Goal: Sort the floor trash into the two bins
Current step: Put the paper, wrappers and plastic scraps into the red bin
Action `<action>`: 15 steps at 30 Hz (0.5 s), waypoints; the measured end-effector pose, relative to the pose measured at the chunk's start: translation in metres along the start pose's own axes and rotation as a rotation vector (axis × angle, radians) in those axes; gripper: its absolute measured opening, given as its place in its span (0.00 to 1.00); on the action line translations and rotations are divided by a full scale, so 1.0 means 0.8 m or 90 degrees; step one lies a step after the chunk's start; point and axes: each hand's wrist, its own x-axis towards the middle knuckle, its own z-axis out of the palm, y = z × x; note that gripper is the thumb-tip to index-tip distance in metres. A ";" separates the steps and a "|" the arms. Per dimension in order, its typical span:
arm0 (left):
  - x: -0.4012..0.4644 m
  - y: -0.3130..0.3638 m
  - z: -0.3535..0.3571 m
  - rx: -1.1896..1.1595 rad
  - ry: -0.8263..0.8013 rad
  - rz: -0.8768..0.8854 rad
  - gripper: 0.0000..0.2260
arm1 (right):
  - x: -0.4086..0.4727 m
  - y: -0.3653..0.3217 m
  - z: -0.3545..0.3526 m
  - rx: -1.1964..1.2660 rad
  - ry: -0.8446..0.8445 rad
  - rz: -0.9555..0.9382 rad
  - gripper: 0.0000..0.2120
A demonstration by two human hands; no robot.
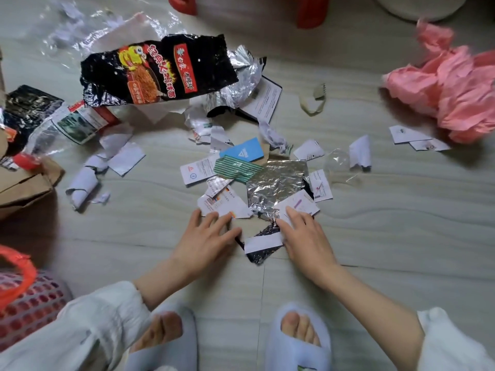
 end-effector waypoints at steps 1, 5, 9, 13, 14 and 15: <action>0.006 0.001 -0.004 -0.027 0.013 -0.032 0.11 | -0.002 0.003 0.002 -0.004 0.018 -0.013 0.24; 0.024 0.010 -0.008 -0.069 0.044 -0.116 0.13 | -0.011 0.009 0.007 0.040 0.071 -0.030 0.24; 0.030 0.032 0.005 -0.048 0.040 -0.063 0.28 | 0.003 0.007 -0.012 0.049 0.034 0.085 0.38; 0.027 0.029 0.014 -0.006 -0.033 -0.098 0.35 | 0.018 0.002 -0.026 0.101 -0.110 0.137 0.45; 0.026 0.024 0.014 -0.008 -0.039 -0.105 0.36 | 0.016 -0.001 -0.025 0.095 -0.104 0.118 0.42; 0.025 0.019 0.015 -0.014 -0.039 -0.108 0.36 | 0.012 -0.003 -0.023 0.091 -0.086 0.092 0.37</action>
